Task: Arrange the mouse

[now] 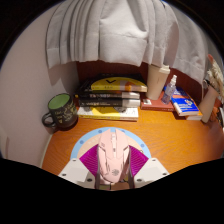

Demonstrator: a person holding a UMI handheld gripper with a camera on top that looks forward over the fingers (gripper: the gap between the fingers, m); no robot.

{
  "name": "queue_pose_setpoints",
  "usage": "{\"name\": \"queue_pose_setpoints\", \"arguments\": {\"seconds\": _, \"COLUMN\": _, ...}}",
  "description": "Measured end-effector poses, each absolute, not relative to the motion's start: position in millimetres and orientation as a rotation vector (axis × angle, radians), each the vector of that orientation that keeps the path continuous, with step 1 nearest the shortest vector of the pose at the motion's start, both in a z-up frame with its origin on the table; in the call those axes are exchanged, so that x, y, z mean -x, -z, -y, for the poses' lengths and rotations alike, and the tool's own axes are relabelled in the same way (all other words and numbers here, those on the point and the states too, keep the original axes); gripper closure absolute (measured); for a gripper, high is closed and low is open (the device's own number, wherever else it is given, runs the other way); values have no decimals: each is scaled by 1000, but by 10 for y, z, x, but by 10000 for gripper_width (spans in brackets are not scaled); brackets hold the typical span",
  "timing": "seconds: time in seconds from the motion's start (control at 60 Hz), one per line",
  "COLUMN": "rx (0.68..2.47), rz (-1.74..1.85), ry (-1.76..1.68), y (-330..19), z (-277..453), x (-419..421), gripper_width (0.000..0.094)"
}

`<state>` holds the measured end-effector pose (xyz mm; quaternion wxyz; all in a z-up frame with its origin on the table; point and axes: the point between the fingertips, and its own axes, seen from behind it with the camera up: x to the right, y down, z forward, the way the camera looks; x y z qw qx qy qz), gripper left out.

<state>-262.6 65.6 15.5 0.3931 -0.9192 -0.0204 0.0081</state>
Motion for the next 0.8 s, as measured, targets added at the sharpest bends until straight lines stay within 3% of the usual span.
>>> {"name": "queue_pose_setpoints", "arguments": {"seconds": 0.117, "rx": 2374, "rz": 39, "ry": -6, "y": 119, "z": -561, "x": 2681, "gripper_width": 544}}
{"name": "queue_pose_setpoints", "arguments": {"seconds": 0.233, "rx": 2348, "rz": 48, "ry": 17, "y": 122, "z": -570, "x": 2671, "gripper_width": 510}}
{"name": "queue_pose_setpoints", "arguments": {"seconds": 0.383, "rx": 2376, "rz": 18, "ry": -22, "y": 137, "z": -542, "x": 2702, "gripper_width": 395}}
{"name": "queue_pose_setpoints", "arguments": {"seconds": 0.433, "rx": 2404, "rz": 22, "ry": -50, "y": 97, "z": -485, "x": 2730, "gripper_width": 293}}
{"name": "queue_pose_setpoints", "arguments": {"seconds": 0.483, "rx": 2387, "rz": 41, "ry": -61, "y": -68, "z": -458, "x": 2728, "gripper_width": 159}}
{"name": "queue_pose_setpoints", "arguments": {"seconds": 0.517, "rx": 2362, "rz": 60, "ry": -71, "y": -226, "z": -435, "x": 2722, "gripper_width": 125}}
{"name": "queue_pose_setpoints", "arguments": {"seconds": 0.8, "rx": 2200, "rz": 54, "ry": -150, "y": -1721, "z": 238, "x": 2212, "gripper_width": 106}}
